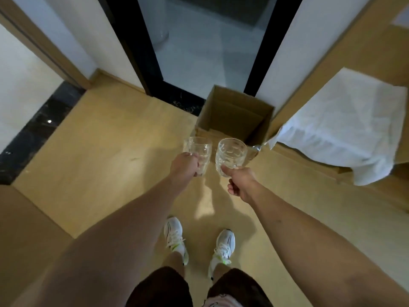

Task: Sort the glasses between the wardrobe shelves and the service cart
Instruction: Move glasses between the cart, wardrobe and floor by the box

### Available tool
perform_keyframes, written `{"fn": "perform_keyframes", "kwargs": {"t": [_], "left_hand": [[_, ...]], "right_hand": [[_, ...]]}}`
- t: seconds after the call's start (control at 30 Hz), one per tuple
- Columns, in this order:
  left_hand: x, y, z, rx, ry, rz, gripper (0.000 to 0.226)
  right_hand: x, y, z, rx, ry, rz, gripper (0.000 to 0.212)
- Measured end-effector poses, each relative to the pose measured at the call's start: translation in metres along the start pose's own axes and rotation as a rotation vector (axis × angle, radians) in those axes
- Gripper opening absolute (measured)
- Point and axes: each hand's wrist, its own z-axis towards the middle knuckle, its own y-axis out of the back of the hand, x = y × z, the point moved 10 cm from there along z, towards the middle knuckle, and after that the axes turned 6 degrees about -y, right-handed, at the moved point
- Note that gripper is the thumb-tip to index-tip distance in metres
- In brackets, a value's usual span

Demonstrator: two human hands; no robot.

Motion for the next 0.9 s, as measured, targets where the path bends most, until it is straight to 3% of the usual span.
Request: {"fn": "perform_keyframes", "kwargs": {"t": [0.3,0.5,0.7,0.9], "left_hand": [[-0.176,0.023,-0.088,0.007,-0.358,-0.017,0.029],[-0.288,0.007,-0.135,0.077,-0.637,0.039,0.029],[-0.359,-0.049,-0.186,0.280,-0.831,0.180,0.023],[-0.389,-0.127,-0.255,0.451,-0.989,0.206,0.031]], "right_hand": [[0.119,0.083,-0.127,-0.112,0.279,0.088,0.028],[0.160,0.150,-0.199,-0.263,0.464,0.244,0.035],[0.148,0.208,-0.261,-0.405,0.515,0.412,0.025],[0.091,0.278,-0.328,-0.675,0.539,0.605,0.032]]}}
